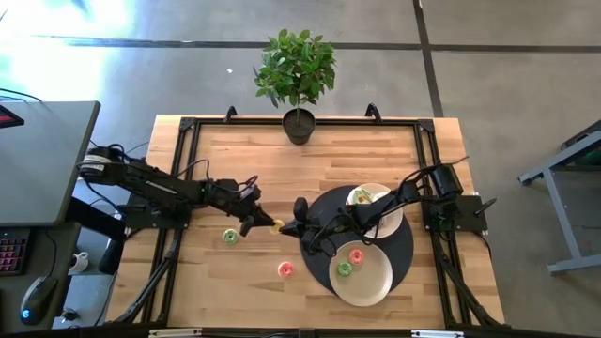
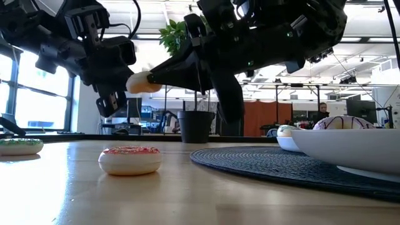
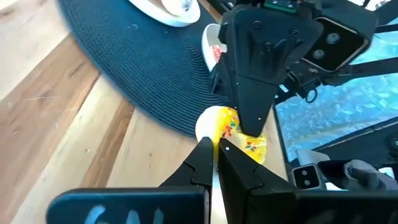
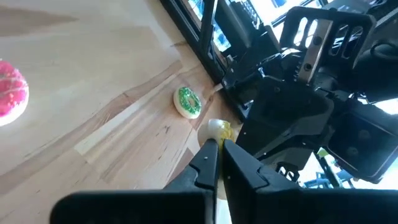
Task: Pick & Place donuts
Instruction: Put the small yellow donut on the bottom white plate, then put the small pink donut on the bottom white plate
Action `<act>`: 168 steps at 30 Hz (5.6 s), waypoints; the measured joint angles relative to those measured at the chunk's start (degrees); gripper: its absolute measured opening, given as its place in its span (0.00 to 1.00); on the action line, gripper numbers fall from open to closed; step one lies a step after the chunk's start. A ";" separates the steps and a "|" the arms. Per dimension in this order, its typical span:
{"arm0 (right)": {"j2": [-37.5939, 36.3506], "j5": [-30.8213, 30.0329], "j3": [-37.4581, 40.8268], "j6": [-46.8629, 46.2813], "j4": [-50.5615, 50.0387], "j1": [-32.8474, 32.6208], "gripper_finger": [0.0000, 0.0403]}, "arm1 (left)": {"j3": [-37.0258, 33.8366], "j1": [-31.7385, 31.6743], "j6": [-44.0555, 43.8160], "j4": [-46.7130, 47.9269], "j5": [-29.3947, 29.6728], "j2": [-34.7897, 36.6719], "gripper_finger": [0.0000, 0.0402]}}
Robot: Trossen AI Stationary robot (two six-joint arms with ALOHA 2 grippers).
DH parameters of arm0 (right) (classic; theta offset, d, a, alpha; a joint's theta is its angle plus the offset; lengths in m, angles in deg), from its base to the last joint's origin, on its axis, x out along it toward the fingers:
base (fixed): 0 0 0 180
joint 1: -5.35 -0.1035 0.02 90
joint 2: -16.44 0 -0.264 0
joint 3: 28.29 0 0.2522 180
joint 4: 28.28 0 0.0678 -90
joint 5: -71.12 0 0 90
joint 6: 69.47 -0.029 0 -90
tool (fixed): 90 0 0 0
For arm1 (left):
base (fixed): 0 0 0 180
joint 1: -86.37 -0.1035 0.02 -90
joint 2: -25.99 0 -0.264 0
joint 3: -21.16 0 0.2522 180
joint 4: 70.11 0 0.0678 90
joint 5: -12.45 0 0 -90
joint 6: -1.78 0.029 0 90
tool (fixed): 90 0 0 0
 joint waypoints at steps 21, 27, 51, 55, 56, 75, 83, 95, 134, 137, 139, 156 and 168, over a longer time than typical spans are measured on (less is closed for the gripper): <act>-0.07 -0.82 0.00 -0.02 -1.59 -0.04 0.02 | 2.06 0.01 14.71 -1.19 4.25 -0.34 0.02; -0.04 -1.72 0.00 0.02 -2.00 -0.10 0.04 | 2.73 -0.04 13.11 2.65 2.92 -0.32 0.02; -1.21 -11.83 0.02 -6.13 -6.08 -6.06 0.01 | 2.78 -0.04 13.13 6.77 7.89 -0.28 0.45; -5.13 -19.66 0.02 -11.68 -15.75 -11.19 0.02 | 2.78 -0.02 13.11 8.35 7.38 -0.28 0.45; -6.45 -21.05 0.02 -14.90 -19.77 -12.43 0.03 | 2.78 -0.02 13.11 8.57 7.38 -0.28 0.45; -23.40 -10.65 0.00 -75.15 -61.86 -32.46 0.01 | 2.78 -0.02 13.30 8.79 7.03 -0.28 0.45; -20.17 -24.17 0.02 -87.78 -74.85 -38.17 0.04 | 2.78 -0.02 14.71 8.67 7.05 -0.28 0.45; -20.15 -22.11 0.02 -107.65 -80.62 -36.80 0.10 | 2.78 -0.02 19.28 6.84 7.51 -0.28 0.45; -20.20 -13.51 0.02 -103.35 -75.36 -33.18 0.52 | 2.78 -0.02 19.08 6.94 6.98 -0.28 0.45; -20.20 -21.60 0.02 -97.93 -69.73 -31.61 0.51 | 2.78 -0.02 19.07 6.94 7.01 -0.28 0.45; -20.20 -30.84 0.02 -92.43 -63.89 -30.10 0.51 | 2.78 -0.02 19.06 6.93 7.03 -0.28 0.45; -5.17 -10.55 0.00 -71.69 -22.52 -10.28 0.47 | 2.78 0.00 19.37 7.38 10.51 -0.28 0.45; 6.88 -0.49 -12.01 -65.33 -23.68 -9.27 0.38 | 2.78 0.00 19.50 7.83 13.32 -0.30 0.45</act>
